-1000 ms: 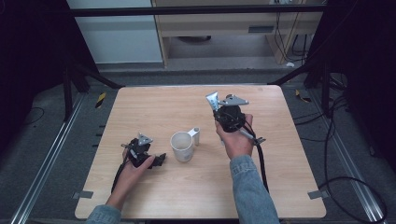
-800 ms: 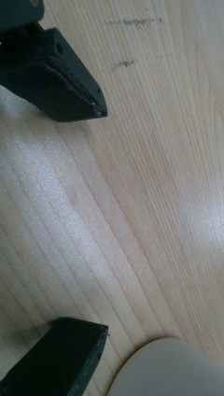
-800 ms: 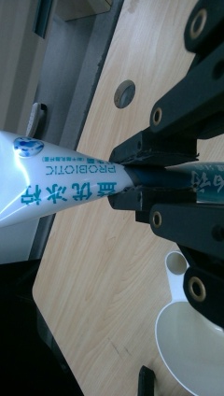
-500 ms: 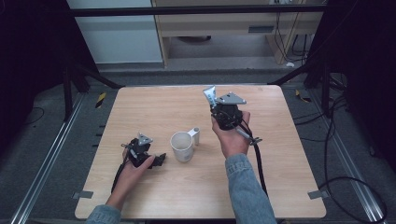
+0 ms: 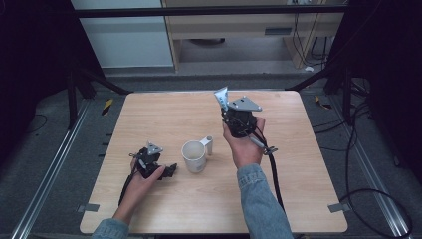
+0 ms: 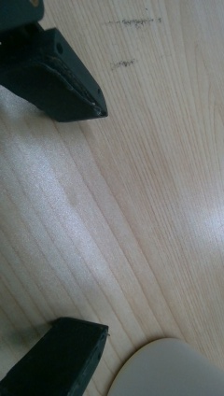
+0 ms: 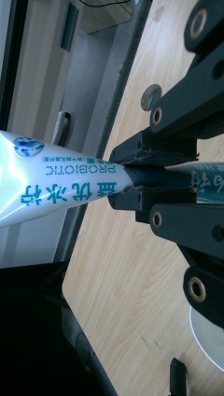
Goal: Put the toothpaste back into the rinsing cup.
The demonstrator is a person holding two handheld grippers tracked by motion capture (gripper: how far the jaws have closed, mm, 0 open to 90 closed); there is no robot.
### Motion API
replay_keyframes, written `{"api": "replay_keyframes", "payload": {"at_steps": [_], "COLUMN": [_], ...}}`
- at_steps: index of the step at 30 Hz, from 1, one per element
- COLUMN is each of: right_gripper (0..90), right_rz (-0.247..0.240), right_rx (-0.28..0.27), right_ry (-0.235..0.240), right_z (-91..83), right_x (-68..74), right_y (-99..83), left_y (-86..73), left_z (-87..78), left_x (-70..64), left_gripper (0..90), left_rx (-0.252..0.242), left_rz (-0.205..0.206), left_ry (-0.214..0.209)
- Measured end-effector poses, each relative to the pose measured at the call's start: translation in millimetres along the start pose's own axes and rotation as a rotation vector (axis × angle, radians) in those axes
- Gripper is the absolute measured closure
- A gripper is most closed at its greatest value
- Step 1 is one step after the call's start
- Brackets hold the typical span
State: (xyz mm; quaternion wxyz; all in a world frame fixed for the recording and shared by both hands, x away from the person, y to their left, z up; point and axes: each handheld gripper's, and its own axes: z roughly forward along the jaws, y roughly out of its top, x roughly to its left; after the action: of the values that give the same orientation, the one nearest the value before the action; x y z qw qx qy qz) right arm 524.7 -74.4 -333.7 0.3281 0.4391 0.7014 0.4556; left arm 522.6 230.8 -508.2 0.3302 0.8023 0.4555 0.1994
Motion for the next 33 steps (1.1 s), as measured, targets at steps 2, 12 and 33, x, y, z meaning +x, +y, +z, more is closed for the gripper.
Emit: {"api": "replay_keyframes", "payload": {"at_steps": [2,12,33], "right_gripper": [79.0,79.0,79.0], "right_rz": [-0.003,-0.009,0.02], "right_rx": [-0.005,-0.044,-0.119], "right_ry": [0.01,0.03,0.009], "right_z": [-0.1,-2.2,2.1], "right_x": [1.9,11.0,33.5], "right_y": [2.1,13.0,18.1], "left_y": [0.0,0.0,0.1], "left_z": [0.0,0.0,0.3], "left_x": [0.0,-0.1,-0.3], "left_gripper": [0.0,0.0,0.0], "left_rx": [0.0,0.0,-0.003], "left_rz": [0.0,-0.001,-0.004], "left_ry": [0.0,0.0,0.001]}}
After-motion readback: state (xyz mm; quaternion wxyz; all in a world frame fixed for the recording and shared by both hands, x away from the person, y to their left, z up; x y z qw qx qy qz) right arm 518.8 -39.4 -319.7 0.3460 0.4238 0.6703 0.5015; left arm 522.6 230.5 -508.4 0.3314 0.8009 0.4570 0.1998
